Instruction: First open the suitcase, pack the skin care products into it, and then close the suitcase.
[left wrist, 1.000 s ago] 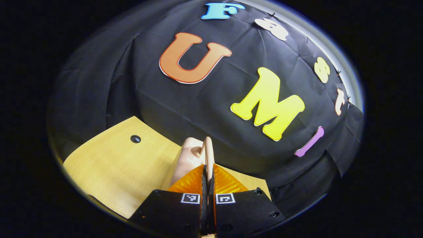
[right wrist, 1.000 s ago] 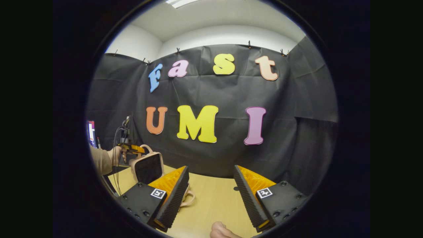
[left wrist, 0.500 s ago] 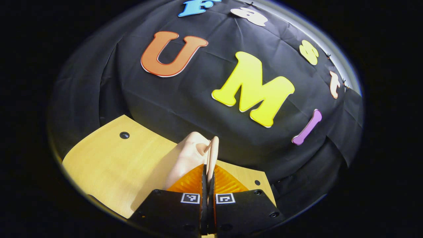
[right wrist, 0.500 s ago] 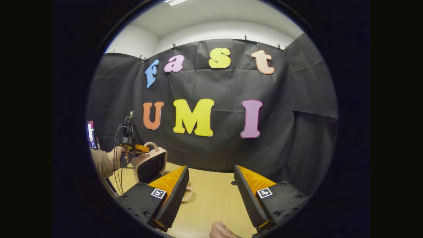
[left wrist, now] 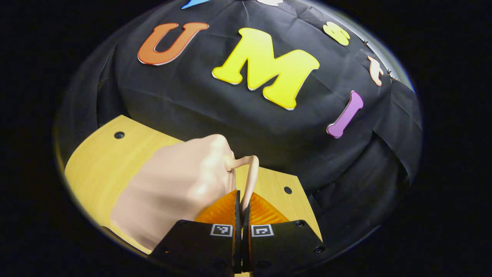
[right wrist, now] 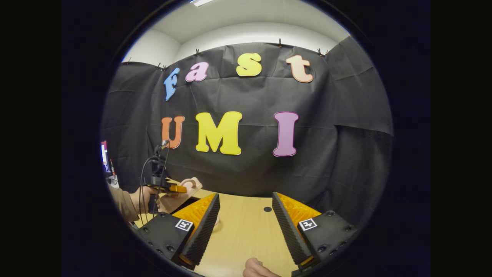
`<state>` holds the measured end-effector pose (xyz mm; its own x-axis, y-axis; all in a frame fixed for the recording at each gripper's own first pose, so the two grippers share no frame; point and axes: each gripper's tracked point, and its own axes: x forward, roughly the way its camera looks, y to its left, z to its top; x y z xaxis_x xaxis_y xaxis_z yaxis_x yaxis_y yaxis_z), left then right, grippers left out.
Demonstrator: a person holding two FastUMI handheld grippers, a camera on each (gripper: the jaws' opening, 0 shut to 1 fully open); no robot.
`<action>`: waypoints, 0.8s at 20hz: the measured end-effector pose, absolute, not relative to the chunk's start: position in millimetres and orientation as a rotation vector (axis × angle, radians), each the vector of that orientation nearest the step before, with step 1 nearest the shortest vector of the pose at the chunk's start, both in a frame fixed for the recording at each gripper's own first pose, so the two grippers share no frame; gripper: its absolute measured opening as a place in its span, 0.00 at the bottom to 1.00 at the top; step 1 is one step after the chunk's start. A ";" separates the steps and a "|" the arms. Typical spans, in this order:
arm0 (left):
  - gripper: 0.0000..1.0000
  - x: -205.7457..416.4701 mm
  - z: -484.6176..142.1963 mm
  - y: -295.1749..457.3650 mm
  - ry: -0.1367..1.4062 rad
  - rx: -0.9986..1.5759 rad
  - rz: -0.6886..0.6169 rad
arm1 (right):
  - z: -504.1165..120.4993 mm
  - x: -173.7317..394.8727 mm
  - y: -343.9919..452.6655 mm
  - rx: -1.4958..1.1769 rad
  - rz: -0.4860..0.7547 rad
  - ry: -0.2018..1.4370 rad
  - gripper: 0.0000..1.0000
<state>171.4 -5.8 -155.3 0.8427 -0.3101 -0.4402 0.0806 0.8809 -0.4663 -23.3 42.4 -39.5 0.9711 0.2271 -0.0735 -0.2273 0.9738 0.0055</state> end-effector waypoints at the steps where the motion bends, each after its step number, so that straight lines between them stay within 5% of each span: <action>1: 0.04 170.8 -166.0 -15.6 0.555 -0.457 -0.221 | -37.6 -22.6 36.1 0.002 0.220 0.066 0.81; 16: 0.04 165.1 -286.4 -80.9 0.824 -0.152 -0.130 | -83.9 -18.6 -40.0 0.136 0.084 0.154 0.81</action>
<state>165.1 -80.9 -286.4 0.6721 -0.1740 -0.7197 0.0558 0.9811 -0.1852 -18.6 -40.0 -83.9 0.9847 0.0939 -0.1468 -0.0730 0.9872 0.1417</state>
